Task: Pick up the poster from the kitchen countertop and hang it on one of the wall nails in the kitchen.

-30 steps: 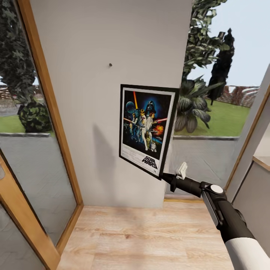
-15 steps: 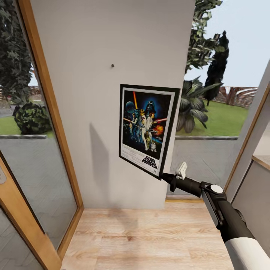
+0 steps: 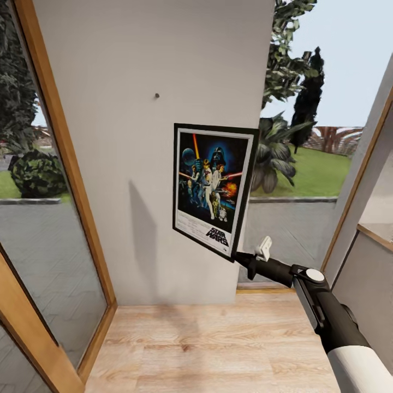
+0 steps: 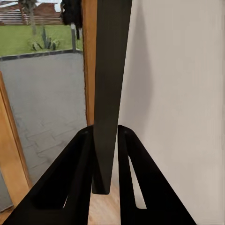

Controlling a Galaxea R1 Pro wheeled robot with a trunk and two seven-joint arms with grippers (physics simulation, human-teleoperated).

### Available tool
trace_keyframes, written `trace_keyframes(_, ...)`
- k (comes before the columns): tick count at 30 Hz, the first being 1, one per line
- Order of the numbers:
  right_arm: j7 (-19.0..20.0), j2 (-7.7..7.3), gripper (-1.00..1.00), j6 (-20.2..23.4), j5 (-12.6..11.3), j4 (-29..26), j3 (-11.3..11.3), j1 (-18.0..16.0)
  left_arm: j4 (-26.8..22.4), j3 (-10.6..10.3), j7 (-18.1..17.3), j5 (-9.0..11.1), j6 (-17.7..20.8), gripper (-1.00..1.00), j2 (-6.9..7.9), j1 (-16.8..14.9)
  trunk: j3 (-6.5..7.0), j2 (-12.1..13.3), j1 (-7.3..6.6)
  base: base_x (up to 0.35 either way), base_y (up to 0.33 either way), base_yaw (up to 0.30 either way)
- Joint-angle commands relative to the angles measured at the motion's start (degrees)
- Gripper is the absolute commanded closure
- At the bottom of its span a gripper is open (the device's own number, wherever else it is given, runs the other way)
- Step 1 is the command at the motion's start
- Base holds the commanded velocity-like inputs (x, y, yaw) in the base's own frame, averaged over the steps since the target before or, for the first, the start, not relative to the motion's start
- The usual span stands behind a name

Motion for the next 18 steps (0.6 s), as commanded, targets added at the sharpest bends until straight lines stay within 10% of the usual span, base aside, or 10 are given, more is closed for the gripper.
trace_keyframes(1,0.3,0.02,1.00,0.7,-0.1,0.1,0.1,0.0,-0.2,0.1,-0.4,0.0,0.4,-1.00,-0.03,0.0,-0.04,-0.1,0.03,0.000,0.000,-0.014)
trace_keyframes(8,0.3,0.02,1.00,0.7,-0.1,0.4,-0.4,0.0,-0.2,-0.1,-0.4,-0.1,0.4,-1.00,-0.03,0.1,-0.04,-0.1,0.03,0.000,0.000,-0.004)
trace_keyframes(11,4.1,0.20,1.00,9.9,0.1,0.0,0.1,-3.2,-0.1,-3.8,-0.3,-0.8,-1.9,-1.00,-0.03,0.0,-0.04,-0.1,0.03,0.000,0.000,0.000)
trace_keyframes(18,8.6,0.35,1.00,15.5,0.2,0.3,1.3,-7.8,1.5,-4.4,-0.3,-1.3,-2.0,-1.00,0.43,0.0,-0.04,-0.1,0.03,0.000,0.000,0.000)
